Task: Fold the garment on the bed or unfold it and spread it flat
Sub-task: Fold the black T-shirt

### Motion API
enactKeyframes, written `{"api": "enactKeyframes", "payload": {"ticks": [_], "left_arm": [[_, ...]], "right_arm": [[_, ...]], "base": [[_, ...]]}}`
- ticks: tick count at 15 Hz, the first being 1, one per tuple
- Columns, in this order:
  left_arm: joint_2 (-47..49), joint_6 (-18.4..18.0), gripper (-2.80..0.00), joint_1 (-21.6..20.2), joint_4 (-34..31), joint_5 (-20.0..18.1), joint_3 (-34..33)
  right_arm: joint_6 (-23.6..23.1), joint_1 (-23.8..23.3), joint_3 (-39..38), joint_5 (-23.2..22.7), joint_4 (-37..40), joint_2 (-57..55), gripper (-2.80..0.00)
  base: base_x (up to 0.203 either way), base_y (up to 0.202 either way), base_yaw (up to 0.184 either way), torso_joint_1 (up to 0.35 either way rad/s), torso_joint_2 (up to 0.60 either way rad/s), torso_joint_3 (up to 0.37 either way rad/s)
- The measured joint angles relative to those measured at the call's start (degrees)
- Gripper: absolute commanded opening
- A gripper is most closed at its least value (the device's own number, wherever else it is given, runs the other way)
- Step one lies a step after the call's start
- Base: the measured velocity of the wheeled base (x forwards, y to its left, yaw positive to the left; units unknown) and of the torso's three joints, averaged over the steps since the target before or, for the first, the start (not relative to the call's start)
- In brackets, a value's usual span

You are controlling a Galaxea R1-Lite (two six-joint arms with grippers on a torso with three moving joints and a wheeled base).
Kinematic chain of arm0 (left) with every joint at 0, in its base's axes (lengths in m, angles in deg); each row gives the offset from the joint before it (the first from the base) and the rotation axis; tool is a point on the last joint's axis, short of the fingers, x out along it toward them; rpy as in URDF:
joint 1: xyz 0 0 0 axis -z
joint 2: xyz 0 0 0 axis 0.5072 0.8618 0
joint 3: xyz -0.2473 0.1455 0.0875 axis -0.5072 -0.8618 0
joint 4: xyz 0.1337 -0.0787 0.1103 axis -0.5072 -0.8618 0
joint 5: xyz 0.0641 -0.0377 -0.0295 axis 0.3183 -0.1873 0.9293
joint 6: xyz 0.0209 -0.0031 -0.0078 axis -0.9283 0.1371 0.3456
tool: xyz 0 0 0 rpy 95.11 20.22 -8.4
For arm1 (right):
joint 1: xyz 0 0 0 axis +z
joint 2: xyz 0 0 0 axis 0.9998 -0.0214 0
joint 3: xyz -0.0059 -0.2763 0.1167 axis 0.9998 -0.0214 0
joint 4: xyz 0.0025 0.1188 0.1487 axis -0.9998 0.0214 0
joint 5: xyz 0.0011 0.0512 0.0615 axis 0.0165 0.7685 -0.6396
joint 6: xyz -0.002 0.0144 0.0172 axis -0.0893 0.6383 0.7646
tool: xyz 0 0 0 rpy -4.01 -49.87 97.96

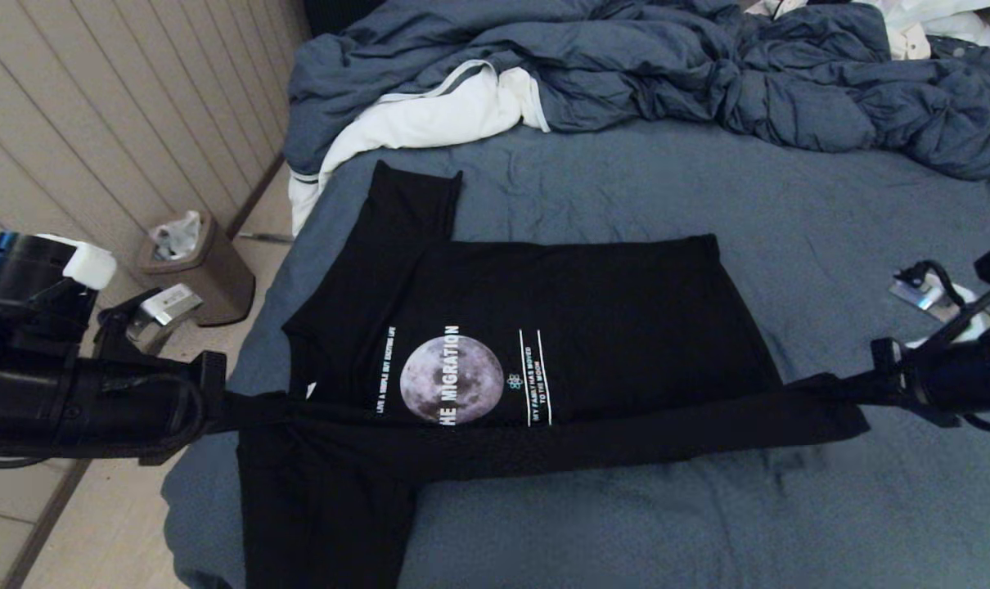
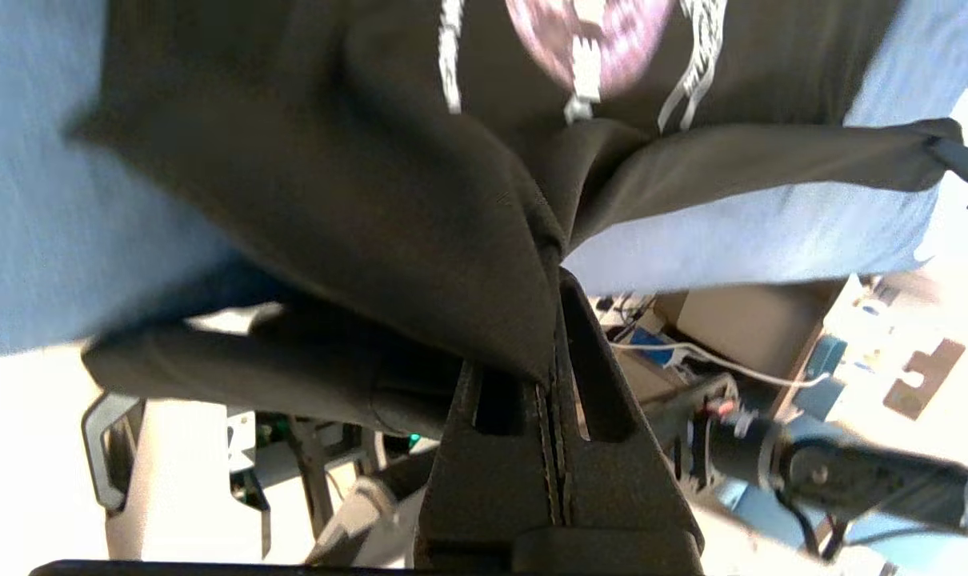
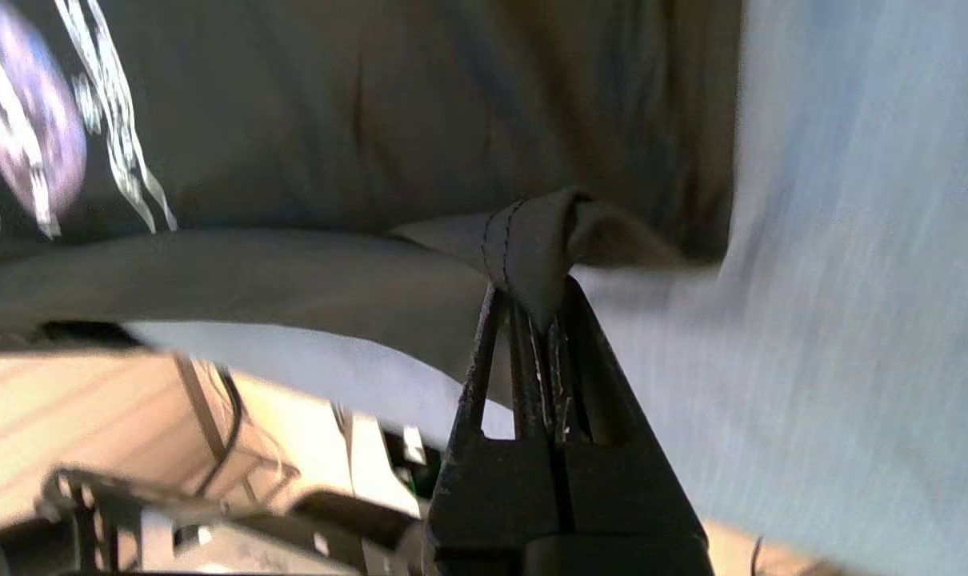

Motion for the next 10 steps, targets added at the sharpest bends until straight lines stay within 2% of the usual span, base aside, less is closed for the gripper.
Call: {"api": "enactKeyframes", "payload": {"ticks": [5,10], "left_arm": [[8.8,0.1,-2.80,-4.5,0.9,-0.8,7.6],[13.7,1.4,-2.80,-6.3,1.3,-3.1,12.9]], "right_arm": [[2.9,1.1,7.1,0.0,0.0,-8.3,-2.80],[4.3,1.2,12.6,0.0,0.0,-13.7,-2.80]], "base": [[0.000,0.000,0.000,0.000,0.00,0.000],[0.000,0.000,0.000,0.000,0.00,0.000]]}}
